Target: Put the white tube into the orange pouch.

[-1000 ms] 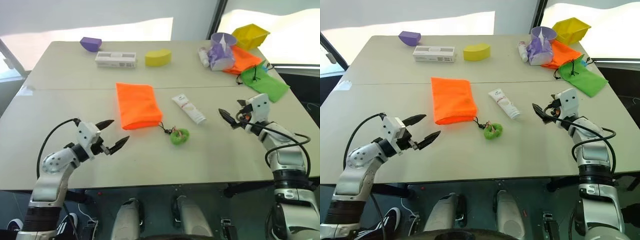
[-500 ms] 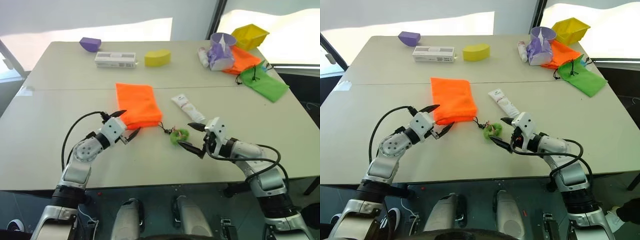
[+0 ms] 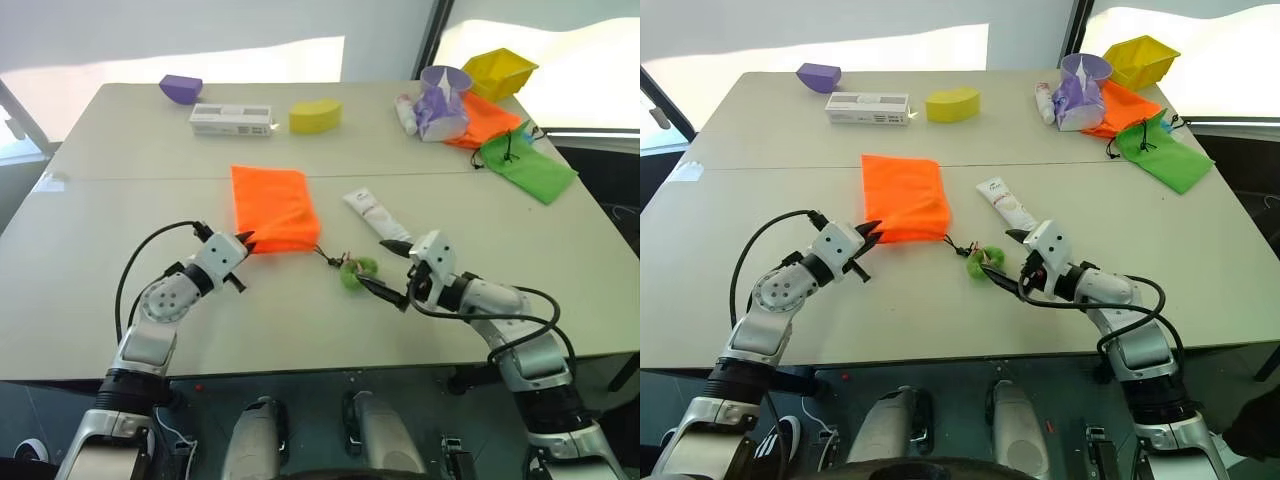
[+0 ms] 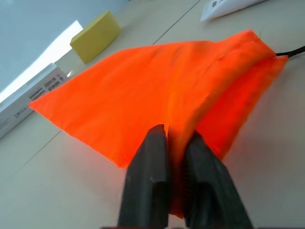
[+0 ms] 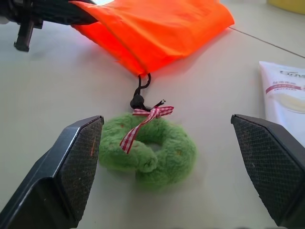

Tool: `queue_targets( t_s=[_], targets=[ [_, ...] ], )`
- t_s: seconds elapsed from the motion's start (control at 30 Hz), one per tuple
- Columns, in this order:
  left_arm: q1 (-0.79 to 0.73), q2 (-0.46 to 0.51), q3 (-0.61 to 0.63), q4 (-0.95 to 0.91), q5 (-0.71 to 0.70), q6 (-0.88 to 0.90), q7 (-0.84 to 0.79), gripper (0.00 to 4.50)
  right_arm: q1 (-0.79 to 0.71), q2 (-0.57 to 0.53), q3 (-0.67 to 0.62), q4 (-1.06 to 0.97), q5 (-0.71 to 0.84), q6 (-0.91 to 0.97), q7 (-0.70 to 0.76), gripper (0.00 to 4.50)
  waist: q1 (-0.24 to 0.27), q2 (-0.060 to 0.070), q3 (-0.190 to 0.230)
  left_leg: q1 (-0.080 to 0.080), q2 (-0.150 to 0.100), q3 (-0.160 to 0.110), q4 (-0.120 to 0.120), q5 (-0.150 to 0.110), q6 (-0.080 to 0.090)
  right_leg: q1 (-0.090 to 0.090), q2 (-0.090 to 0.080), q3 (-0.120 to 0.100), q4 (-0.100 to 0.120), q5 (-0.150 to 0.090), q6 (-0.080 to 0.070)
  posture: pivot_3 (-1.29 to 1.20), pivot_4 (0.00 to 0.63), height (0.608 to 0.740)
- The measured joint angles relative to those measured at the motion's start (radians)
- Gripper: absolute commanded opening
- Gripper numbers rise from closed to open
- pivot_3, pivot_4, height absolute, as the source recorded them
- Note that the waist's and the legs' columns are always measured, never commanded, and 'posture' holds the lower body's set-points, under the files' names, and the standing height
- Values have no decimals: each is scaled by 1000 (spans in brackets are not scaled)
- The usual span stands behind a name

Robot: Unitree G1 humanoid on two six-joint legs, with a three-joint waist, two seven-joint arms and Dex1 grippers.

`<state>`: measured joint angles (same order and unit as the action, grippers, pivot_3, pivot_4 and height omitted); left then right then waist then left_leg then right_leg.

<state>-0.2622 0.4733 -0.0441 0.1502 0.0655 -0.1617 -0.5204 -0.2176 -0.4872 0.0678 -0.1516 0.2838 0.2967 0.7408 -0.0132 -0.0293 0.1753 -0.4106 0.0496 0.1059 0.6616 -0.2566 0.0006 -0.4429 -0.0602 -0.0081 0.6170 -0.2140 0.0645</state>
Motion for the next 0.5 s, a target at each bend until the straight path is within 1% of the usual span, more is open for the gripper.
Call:
queue_targets(
  t_s=[0.1,0.2,0.27,0.37,0.5],
  targets=[
    [10,1,0,-7,-2,2,-1,72,-10,17,5,6,-14,-14,-15,4500,1,0,0,0,0,0,0,0,0,0,0,0,0,0,0,0,150,740],
    [21,2,0,-29,-14,14,-17,72,-62,36,-8,78,-70,-51,-93,4500,-1,0,0,0,0,1,0,0,0,0,0,0,0,0,0,0,150,740],
    [28,8,0,-50,-28,26,-33,72,-100,35,-25,97,-87,-31,-135,4500,-1,0,0,0,0,1,0,0,0,0,0,0,0,0,0,0,150,740],
    [34,12,0,-77,-36,39,-47,72,-176,-1,-33,100,-115,90,-175,4500,-1,0,0,0,0,0,0,0,0,0,-2,0,0,0,0,0,150,740],
    [37,13,-1,-87,-39,51,-48,72,-260,-46,-29,105,-122,332,-186,4500,-1,0,0,0,0,0,0,0,0,-1,-2,0,0,0,0,0,150,740]
  ],
)
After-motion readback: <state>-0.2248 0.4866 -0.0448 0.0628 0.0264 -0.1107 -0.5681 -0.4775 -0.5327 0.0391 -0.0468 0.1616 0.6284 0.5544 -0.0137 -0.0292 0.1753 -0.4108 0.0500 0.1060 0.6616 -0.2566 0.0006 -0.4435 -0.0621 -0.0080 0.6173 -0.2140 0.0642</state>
